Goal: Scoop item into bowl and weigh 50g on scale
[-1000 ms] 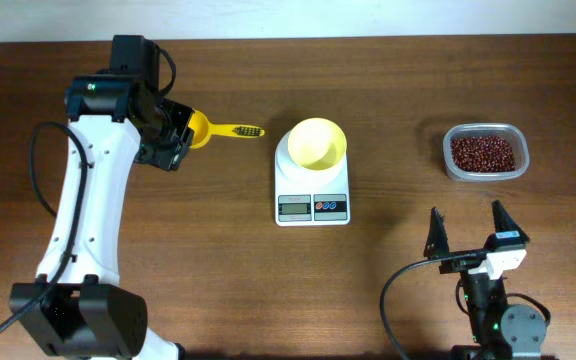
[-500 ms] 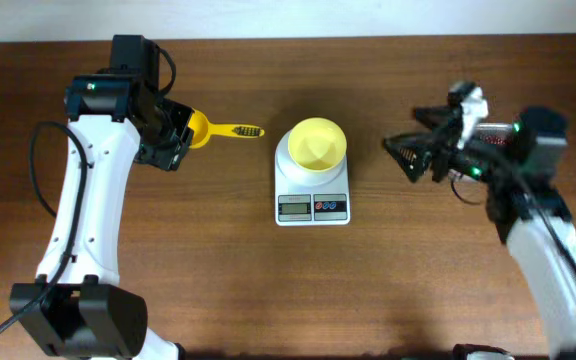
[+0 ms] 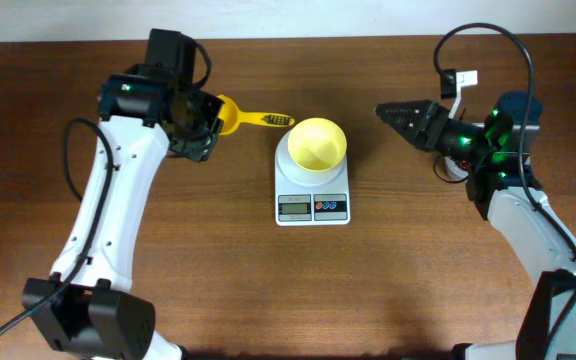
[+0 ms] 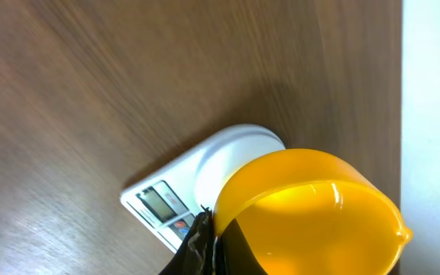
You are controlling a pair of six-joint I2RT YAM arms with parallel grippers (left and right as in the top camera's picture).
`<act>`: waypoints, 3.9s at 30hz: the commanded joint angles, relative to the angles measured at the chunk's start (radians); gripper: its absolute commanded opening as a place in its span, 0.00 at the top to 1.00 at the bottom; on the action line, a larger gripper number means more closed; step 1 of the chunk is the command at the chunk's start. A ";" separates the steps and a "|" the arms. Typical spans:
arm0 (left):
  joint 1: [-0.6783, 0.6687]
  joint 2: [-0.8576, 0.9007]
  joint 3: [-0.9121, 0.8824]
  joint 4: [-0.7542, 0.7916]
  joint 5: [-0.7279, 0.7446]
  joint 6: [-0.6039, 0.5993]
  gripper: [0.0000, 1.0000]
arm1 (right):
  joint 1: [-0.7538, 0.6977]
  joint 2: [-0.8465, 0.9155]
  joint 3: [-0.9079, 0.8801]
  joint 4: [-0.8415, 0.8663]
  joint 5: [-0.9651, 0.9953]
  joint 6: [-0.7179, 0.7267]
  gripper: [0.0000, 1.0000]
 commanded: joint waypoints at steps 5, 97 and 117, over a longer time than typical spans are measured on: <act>-0.098 0.008 0.011 0.047 -0.016 -0.101 1.00 | 0.100 0.005 0.016 0.006 0.153 0.058 0.01; -0.328 0.093 0.011 0.257 0.029 -0.465 1.00 | 0.295 0.005 0.016 0.041 0.340 -0.003 0.16; -0.306 0.093 0.011 0.225 -0.172 -0.505 1.00 | 0.293 0.005 0.016 0.078 0.315 -0.025 0.01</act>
